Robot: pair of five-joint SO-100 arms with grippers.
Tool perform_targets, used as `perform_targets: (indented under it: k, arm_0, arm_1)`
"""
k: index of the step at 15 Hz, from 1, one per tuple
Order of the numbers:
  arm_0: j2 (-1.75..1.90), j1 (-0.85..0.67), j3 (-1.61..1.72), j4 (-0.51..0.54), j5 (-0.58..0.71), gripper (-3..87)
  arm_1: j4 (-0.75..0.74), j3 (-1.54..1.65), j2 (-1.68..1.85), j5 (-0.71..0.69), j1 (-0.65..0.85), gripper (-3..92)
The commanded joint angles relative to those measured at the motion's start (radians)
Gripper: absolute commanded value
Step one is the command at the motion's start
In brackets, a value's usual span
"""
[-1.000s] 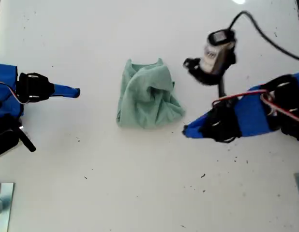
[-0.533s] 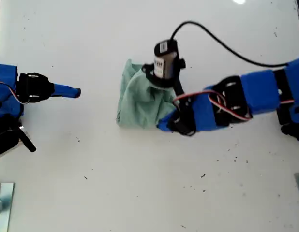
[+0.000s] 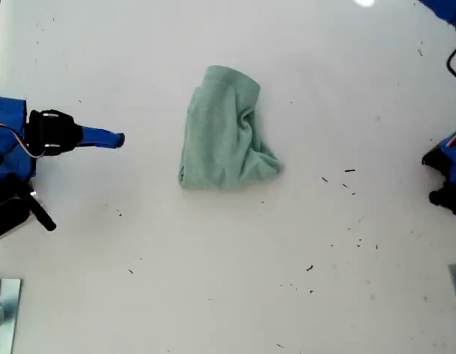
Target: Fold t shirt
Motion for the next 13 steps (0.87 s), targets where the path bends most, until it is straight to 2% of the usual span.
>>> perform_targets:
  k: [1,4,7,9,10,12,13]
  arm_0:
    - [0.008,-0.021,0.012,0.009,-0.011,4.2]
    - [0.008,-0.02,0.012,0.009,-0.011,4.2]
    - [0.008,-0.018,0.014,0.009,-0.006,4.2]
    - [0.008,-0.018,0.014,0.009,-0.006,4.2]
    - [0.008,-0.018,0.014,0.009,-0.006,4.3]
    - [0.008,-0.018,0.014,0.009,-0.006,4.3]
    - [0.008,-0.018,0.014,0.009,-0.006,4.3]
  arm_1:
    - [0.155,0.1,0.284,-0.017,0.005,2.5]
    - [0.13,0.821,0.865,0.083,-0.101,2.5]
    - [0.107,1.529,1.554,0.345,-0.25,2.5]
    - [0.298,1.858,2.069,0.495,-0.331,2.5]
    - [0.356,1.881,2.054,0.52,-0.371,2.5]
    - [0.374,1.953,2.049,0.62,-0.393,2.6]
    - [0.382,1.948,2.057,0.604,-0.393,3.7]
